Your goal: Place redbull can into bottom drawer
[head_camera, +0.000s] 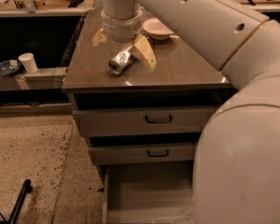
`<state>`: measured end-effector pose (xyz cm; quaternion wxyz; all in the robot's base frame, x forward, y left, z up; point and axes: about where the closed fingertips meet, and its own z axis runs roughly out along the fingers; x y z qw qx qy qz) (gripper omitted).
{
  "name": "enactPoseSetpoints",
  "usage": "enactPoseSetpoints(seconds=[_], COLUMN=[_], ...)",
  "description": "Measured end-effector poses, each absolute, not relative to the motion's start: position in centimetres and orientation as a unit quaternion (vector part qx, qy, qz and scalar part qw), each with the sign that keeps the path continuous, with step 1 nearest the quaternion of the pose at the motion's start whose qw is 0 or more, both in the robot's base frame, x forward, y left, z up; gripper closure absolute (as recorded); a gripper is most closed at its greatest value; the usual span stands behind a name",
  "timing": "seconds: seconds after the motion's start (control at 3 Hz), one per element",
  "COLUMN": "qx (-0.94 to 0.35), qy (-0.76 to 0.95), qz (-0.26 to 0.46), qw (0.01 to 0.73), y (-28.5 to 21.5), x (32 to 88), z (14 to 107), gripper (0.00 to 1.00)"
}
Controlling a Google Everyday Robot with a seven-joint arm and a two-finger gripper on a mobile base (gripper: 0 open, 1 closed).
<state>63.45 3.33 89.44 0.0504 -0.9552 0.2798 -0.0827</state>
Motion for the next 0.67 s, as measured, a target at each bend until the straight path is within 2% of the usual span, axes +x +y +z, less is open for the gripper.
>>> enactPoseSetpoints(seconds=[0.67], qx=[-0.945], qy=[0.310], qz=[-0.099], qw=[0.029], y=[2.3], x=[67.3], z=[88.7], gripper=[0.00])
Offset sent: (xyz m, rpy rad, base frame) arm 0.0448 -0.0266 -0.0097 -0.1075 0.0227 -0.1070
